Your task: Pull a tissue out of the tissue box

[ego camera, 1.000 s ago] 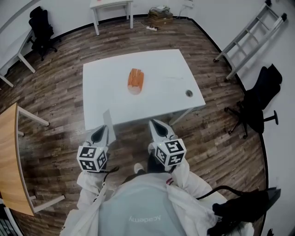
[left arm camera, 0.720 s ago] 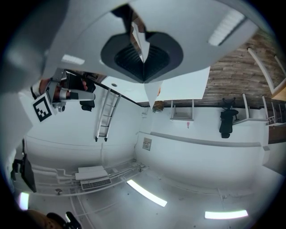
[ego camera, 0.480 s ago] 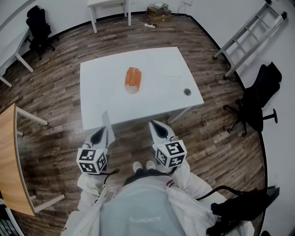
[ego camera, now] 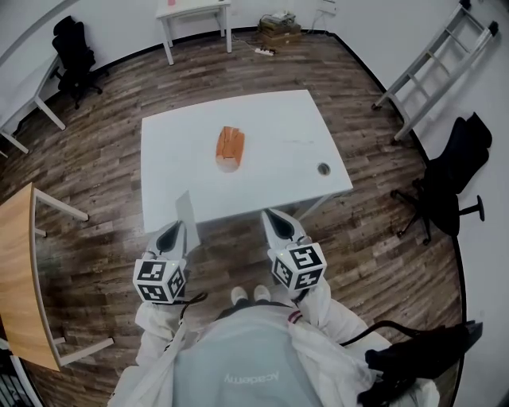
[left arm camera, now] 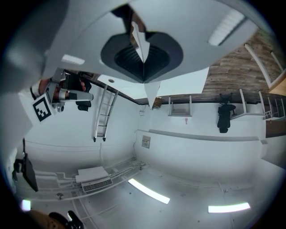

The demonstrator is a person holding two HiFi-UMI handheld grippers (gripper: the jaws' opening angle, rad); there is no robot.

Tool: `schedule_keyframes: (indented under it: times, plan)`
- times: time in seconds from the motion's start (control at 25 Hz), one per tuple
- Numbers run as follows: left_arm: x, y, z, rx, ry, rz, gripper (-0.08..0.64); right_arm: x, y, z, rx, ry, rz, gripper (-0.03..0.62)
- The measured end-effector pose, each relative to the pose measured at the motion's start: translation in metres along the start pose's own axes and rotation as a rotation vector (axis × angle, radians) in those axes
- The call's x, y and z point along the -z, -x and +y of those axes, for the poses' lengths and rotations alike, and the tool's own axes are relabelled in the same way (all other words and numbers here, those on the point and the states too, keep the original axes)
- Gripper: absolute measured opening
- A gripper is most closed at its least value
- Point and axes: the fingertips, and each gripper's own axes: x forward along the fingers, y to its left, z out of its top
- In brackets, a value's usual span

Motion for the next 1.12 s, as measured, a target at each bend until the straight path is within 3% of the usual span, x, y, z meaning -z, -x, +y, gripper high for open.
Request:
schedule_keyframes:
  times: [1.12]
  plan:
    - [-0.008, -0.012, -0.015, -0.031, -0.027, -0.006, 0.002, -0.009, 0.000, -0.018, -0.024, 0.015, -0.029, -0.002]
